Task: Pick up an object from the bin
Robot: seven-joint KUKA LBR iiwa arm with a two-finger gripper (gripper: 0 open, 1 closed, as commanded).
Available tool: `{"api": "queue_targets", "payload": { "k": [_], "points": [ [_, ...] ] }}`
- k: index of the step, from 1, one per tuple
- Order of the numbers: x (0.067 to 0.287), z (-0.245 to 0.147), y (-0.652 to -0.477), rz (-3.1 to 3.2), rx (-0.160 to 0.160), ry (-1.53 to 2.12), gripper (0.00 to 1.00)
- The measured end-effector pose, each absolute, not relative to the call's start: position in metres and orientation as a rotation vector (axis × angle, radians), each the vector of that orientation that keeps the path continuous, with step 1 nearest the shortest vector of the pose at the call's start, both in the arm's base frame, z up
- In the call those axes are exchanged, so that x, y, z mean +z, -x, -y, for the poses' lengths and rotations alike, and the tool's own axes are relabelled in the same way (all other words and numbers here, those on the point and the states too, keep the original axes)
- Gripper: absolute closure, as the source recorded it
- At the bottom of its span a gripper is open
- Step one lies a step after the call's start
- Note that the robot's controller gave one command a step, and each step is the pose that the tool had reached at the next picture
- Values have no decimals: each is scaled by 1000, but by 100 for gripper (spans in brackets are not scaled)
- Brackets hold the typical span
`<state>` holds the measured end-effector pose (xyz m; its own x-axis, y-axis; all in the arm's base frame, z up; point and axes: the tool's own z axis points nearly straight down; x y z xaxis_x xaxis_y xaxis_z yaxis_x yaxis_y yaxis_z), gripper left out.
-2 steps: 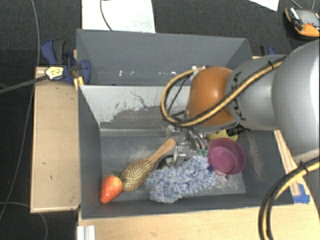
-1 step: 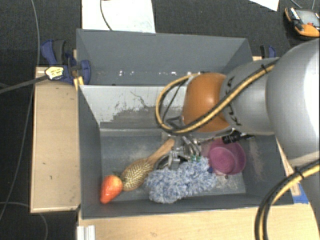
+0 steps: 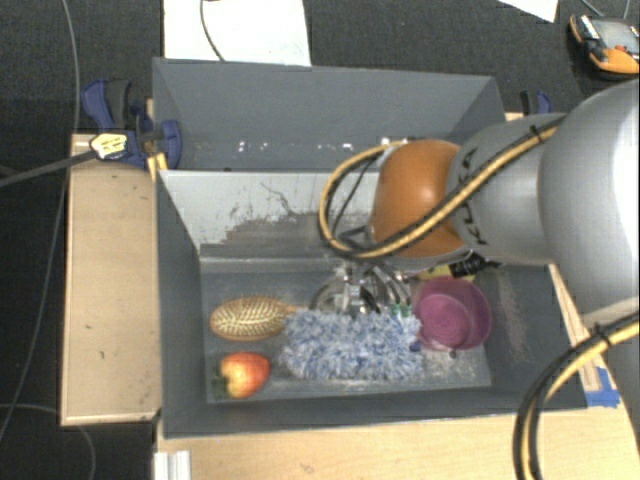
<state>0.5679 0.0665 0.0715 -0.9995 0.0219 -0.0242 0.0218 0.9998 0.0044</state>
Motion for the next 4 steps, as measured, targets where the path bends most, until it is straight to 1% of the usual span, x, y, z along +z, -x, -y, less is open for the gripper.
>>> {"api": "queue_targets", "payload": {
  "k": [1, 2, 3, 4],
  "points": [
    [71, -67, -568, -3117, 7, -35, 100],
    [81, -43, -564, -3115, 7, -52, 100],
    [71, -59, -568, -3089, 15, -401, 100],
    [101, -35, -572, -3110, 7, -57, 100]
  ]
}}
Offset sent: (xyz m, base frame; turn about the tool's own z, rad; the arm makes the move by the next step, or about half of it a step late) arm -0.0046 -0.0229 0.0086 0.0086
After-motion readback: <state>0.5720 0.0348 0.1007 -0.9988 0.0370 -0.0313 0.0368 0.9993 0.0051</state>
